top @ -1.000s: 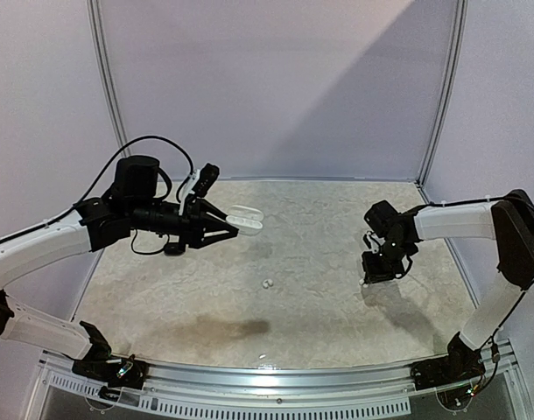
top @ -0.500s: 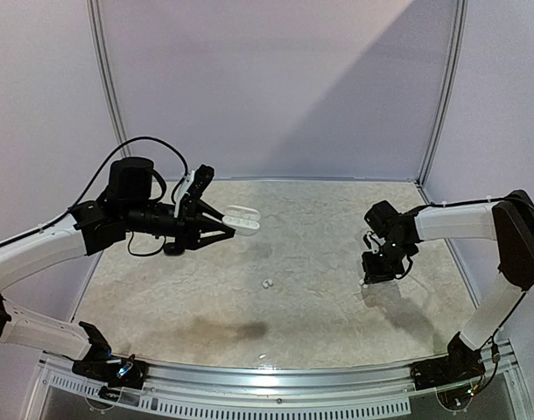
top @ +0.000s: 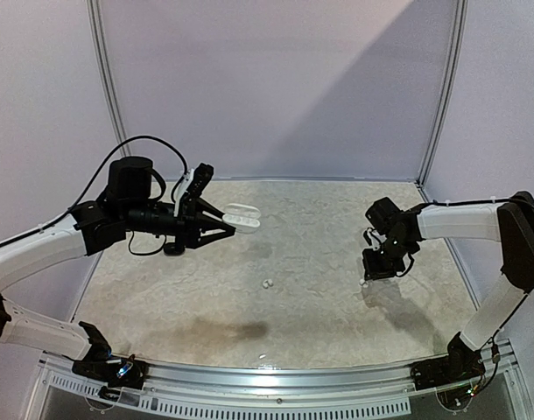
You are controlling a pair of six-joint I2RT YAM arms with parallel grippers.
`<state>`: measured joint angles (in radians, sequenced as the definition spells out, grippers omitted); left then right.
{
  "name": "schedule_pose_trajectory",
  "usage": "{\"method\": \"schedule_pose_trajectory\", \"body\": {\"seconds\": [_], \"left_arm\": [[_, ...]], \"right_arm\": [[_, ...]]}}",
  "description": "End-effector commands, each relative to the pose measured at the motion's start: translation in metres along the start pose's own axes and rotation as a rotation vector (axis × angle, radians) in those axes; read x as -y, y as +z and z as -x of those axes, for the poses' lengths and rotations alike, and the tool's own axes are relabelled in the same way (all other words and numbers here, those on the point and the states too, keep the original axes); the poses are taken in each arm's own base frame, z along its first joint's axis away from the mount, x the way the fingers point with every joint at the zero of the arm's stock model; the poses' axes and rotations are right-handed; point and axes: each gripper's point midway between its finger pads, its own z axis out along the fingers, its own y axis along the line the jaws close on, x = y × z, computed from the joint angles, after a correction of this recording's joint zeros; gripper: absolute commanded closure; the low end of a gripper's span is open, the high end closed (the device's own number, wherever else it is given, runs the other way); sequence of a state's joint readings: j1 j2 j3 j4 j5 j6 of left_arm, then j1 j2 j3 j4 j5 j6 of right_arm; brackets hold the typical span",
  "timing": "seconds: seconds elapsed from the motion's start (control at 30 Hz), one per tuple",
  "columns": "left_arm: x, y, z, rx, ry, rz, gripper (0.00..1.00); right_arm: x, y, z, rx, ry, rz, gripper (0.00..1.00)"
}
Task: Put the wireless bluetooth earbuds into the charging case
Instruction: Pick up the right earbud from the center of the board.
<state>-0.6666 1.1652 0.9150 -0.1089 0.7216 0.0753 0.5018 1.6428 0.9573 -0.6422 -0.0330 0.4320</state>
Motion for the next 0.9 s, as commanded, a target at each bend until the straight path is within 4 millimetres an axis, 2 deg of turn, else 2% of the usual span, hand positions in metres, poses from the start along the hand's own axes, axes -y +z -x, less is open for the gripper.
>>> {"method": "schedule_pose_trajectory", "body": {"seconds": [0.0,0.1,0.5,0.6,0.87], "left_arm": [[-0.003,0.001,0.000,0.004,0.016,0.008,1.00],[-0.002,0.000,0.001,0.003,0.018,0.005,1.00],[-0.004,0.002,-0.001,-0.002,0.026,0.009,1.00],[-0.004,0.001,0.000,-0.002,0.030,0.009,1.00],[-0.006,0.002,-0.004,-0.012,0.031,0.016,1.00]], "right_arm": [[-0.004,0.006,0.002,-0.008,-0.016,0.023,0.79],[-0.003,0.016,-0.006,-0.038,-0.009,0.023,0.79],[-0.016,0.026,-0.022,-0.053,0.018,0.065,0.79],[-0.012,0.028,-0.027,-0.045,0.036,0.055,0.87],[-0.018,0.014,-0.017,-0.009,0.031,0.081,1.00]]}}
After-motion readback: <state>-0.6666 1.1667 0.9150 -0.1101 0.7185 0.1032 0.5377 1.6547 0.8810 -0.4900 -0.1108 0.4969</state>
